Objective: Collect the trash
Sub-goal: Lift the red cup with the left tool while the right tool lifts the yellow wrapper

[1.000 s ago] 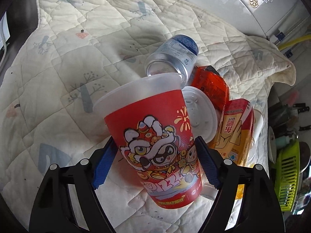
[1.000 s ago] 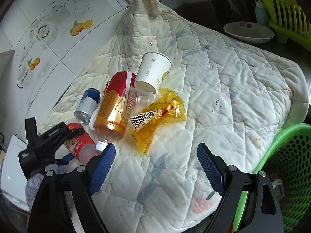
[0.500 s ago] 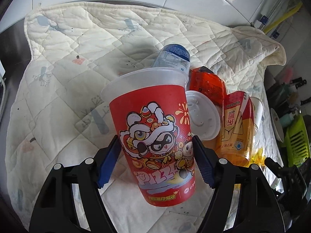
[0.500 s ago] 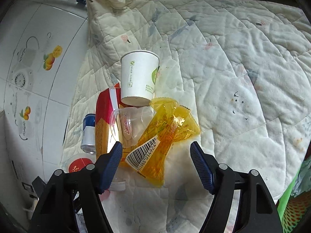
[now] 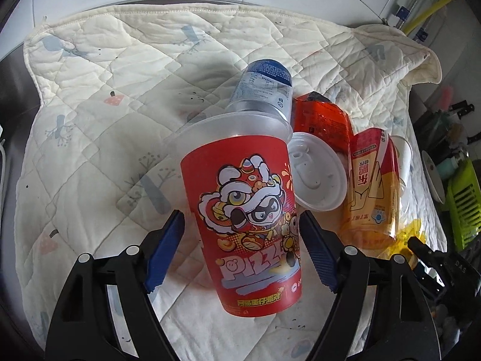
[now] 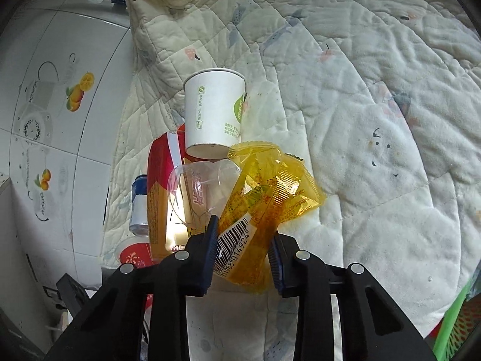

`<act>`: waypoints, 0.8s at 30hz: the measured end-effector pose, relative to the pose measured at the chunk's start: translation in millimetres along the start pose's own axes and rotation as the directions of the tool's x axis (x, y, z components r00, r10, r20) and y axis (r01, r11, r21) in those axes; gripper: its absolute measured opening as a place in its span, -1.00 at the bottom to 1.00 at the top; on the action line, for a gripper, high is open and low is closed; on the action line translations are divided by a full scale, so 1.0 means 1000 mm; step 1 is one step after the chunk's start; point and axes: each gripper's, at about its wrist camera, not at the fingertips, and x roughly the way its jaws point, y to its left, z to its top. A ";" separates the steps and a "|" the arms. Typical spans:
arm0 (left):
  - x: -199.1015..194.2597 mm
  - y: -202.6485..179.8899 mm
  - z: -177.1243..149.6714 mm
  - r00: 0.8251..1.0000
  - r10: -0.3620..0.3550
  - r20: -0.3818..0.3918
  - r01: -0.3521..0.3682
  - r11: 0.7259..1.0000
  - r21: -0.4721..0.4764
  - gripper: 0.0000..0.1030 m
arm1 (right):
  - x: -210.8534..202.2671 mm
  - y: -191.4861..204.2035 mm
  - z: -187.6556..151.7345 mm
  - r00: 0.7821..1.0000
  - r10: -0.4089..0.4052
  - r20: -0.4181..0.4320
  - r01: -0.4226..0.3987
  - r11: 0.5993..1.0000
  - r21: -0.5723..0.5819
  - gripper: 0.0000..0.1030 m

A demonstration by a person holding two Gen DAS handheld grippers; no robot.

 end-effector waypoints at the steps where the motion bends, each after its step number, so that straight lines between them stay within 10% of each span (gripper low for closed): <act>1: 0.000 0.000 0.001 1.000 0.005 0.005 -0.005 1.000 -0.001 0.51 | -0.003 0.002 -0.002 1.000 -0.005 0.006 0.005 1.000 -0.021 -0.43; 24: 0.007 -0.001 0.017 1.000 -0.002 0.015 0.002 1.000 0.003 0.46 | -0.119 -0.010 -0.067 0.967 -0.174 0.188 0.223 0.932 -0.285 -0.45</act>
